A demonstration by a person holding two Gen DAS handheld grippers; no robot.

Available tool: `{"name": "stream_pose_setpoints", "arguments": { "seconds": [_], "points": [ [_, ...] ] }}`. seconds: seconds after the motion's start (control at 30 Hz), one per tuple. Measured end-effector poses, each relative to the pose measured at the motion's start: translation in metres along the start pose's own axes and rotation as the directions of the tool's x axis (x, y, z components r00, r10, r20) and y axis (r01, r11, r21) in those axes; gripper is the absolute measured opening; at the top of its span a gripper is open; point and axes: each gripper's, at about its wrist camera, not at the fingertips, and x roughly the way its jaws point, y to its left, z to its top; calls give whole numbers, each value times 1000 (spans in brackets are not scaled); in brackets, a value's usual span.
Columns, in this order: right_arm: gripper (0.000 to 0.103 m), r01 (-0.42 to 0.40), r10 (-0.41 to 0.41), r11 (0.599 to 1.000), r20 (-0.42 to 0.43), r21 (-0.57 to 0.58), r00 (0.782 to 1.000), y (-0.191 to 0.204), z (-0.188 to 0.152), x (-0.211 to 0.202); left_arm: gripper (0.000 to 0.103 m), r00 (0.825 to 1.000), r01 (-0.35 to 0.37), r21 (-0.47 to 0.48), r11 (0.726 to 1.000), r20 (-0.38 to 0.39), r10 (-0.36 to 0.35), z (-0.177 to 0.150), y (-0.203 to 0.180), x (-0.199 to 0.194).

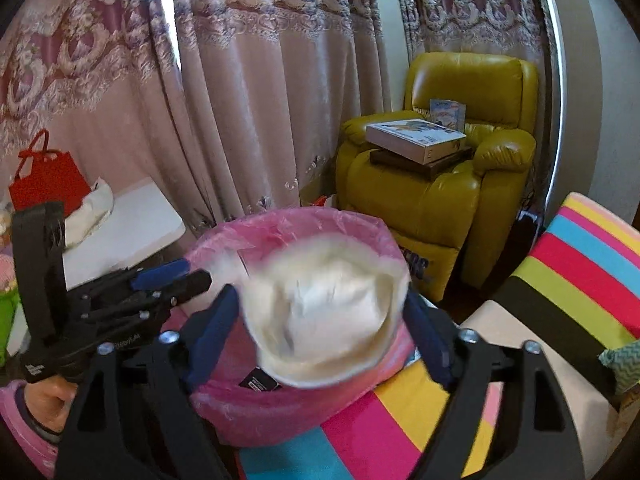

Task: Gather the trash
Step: 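Open both tools to drop the bowl and barcode box into the bag, then move both open tools back over the table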

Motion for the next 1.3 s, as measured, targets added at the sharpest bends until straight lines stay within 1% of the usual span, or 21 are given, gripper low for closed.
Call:
{"name": "stream_pose_setpoints", "arguments": {
  "seconds": [0.07, 0.1, 0.17, 0.23, 0.37, 0.4, 0.5, 0.57, 0.67, 0.7, 0.83, 0.87, 0.9, 0.97, 1.0, 1.07, 1.13, 1.17, 1.2, 1.27, 1.3],
  "points": [
    [84, -4, 4, 1000, 12, 27, 1000, -6, -1, -9, 85, 999, -31, -26, 999, 24, 31, -2, 5, -6],
    [84, 3, -4, 1000, 17, 31, 1000, -8, -3, -13, 85, 998, -36, -38, 999, 41, 38, -2, 7, -9],
    [84, 15, -16, 999, 22, 31, 1000, -13, -6, -23, 86, 998, -40, -46, 998, 40, 42, -3, 9, -12],
    [84, 34, -35, 999, 24, 26, 999, -16, -11, -35, 86, 997, -62, -46, 997, 49, 65, -3, 7, -16],
    [86, 81, -82, 997, 34, 13, 996, -23, -25, -59, 86, 991, -94, 3, 996, 91, 94, -4, -13, -28],
    [86, 103, -103, 995, 41, 6, 994, -25, -30, -67, 90, 991, -97, 10, 995, 96, 95, -4, -16, -30],
    [86, 148, -149, 989, 43, 9, 988, -33, -39, -83, 90, 988, -106, 47, 993, 119, 100, -5, -35, -37],
    [86, 180, -181, 983, 43, 22, 983, -40, -44, -94, 90, 988, -103, 77, 992, 126, 93, -7, -50, -41],
    [86, 226, -230, 973, 66, 50, 971, -53, -54, -118, 90, 990, -86, 116, 990, 122, 72, -9, -75, -44],
    [86, 249, -254, 966, 76, 66, 964, -59, -59, -130, 90, 991, -80, 126, 989, 120, 65, -10, -85, -44],
    [86, 309, -321, 944, 99, 119, 942, -80, -76, -165, 90, 994, -32, 129, 991, 111, 18, -17, -117, -42],
    [86, 332, -347, 934, 107, 133, 932, -87, -82, -178, 90, 996, 0, 125, 992, 93, -12, -19, -127, -39],
    [86, 349, -365, 927, 110, 140, 925, -92, -85, -185, 90, 996, 20, 124, 992, 80, -30, -20, -133, -36],
    [86, 397, -417, 903, 114, 162, 902, -105, -94, -205, 90, 996, 57, 127, 990, 65, -66, -24, -148, -35],
    [86, 431, -454, 883, 109, 183, 884, -116, -101, -220, 90, 993, 91, 141, 986, 57, -99, -26, -162, -35],
    [86, 471, -498, 857, 99, 209, 861, -129, -110, -238, 90, 990, 125, 165, 978, 42, -134, -29, -183, -33],
    [86, 521, -555, 815, 85, 255, 827, -150, -122, -264, 90, 986, 158, 184, 970, 27, -166, -32, -202, -33],
    [86, 531, -569, 802, 81, 274, 818, -157, -126, -272, 90, 981, 188, 195, 963, 14, -194, -33, -215, -32],
    [86, 551, -598, 775, 75, 309, 798, -170, -134, -288, 90, 978, 204, 199, 958, 7, -210, -35, -223, -32],
    [86, 575, -630, 742, 66, 344, 774, -184, -145, -306, 90, 970, 240, 203, 949, -18, -242, -38, -244, -29],
    [86, 593, -653, 718, 55, 365, 756, -194, -151, -317, 90, 967, 253, 203, 946, -29, -253, -40, -251, -28]
  ]
}}
